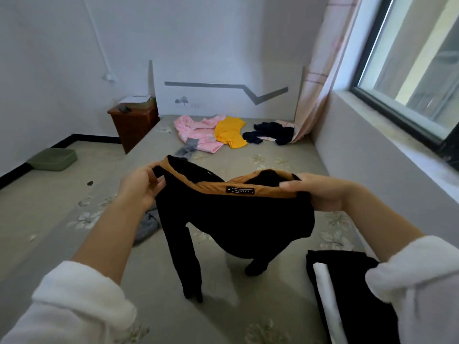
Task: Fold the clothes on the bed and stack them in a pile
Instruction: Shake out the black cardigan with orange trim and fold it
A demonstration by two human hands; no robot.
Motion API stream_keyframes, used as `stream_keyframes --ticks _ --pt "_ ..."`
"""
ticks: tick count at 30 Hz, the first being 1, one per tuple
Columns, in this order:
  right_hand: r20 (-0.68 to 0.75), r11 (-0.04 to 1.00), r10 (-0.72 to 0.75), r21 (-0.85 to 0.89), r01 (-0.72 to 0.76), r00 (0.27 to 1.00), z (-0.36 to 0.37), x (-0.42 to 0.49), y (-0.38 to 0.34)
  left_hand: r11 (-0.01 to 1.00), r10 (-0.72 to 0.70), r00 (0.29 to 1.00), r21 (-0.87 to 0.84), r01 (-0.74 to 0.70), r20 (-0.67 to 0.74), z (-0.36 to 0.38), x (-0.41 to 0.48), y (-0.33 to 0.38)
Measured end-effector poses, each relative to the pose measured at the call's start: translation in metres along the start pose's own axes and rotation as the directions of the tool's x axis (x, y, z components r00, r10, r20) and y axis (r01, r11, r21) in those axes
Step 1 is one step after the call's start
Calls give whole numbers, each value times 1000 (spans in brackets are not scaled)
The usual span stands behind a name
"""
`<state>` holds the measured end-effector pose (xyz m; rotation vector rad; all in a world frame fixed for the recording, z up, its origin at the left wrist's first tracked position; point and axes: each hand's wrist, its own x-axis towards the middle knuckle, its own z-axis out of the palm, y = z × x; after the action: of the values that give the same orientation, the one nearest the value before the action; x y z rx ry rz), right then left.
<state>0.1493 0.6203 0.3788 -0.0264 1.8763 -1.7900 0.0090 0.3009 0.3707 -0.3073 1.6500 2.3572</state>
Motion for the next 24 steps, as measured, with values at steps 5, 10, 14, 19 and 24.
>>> stream_keyframes --ticks 5,10,14,19,24 --pt "199 964 113 -261 -59 973 6 -14 -14 596 385 917 730 -335 106 -19 17 -1" --pt "-298 747 112 -603 -278 948 2 -22 -1 593 389 916 734 -331 98 -34 26 5" --pt "-433 828 8 -502 -248 901 -1 -14 37 549 292 937 768 -330 193 -26 21 -14" --pt "-334 840 238 -400 -366 912 44 47 114 683 162 963 679 -268 216 -4 7 -31" --pt "-318 848 293 -350 -399 902 86 99 151 781 186 953 553 -290 237 7 -5 -12"
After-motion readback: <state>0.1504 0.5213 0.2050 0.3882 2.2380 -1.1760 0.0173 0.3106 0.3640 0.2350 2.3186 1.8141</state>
